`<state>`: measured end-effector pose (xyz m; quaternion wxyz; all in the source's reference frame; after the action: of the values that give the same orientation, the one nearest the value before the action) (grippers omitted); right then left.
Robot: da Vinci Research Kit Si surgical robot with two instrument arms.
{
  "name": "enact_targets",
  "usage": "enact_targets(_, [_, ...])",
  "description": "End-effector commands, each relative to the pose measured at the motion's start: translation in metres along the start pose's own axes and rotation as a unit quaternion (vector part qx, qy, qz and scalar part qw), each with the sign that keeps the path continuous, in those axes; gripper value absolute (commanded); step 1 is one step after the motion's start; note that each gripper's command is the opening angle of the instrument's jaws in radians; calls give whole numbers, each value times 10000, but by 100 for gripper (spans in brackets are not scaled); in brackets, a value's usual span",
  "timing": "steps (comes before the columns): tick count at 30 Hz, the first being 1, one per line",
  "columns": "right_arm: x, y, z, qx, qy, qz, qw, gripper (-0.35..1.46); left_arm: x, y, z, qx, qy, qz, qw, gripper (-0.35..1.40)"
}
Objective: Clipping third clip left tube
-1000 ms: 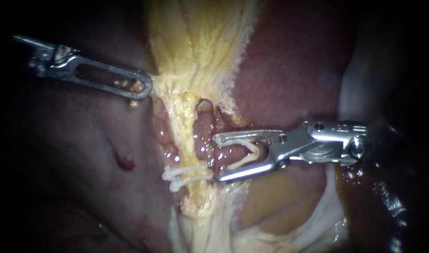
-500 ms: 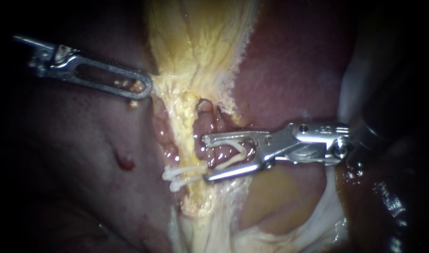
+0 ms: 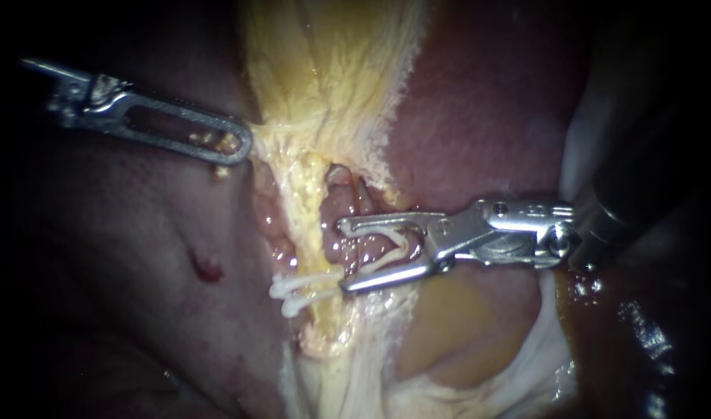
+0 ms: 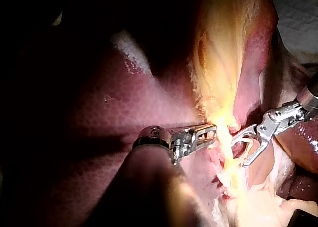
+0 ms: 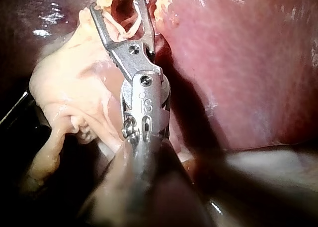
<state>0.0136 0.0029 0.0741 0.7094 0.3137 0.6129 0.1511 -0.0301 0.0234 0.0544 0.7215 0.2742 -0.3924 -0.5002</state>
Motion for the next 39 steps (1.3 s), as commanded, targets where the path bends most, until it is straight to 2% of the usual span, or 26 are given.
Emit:
enact_targets(1, [0, 0, 0, 0, -1, 0, 10000, 50, 0, 0, 0, 0, -2, 0, 10000, -35])
enact_targets(18, [-3, 4, 6, 61, 5, -43, 10000, 50, 0, 0, 0, 0, -2, 0, 10000, -35])
enact_targets(31, [10, -3, 37, 252, 86, -69, 9996, 50, 0, 0, 0, -1, -2, 0, 10000, -35])
enact_targets(39, [13, -6, 59, 412, 155, -33, 9990, 50, 0, -1, 0, -1, -3, 0, 10000, -35])
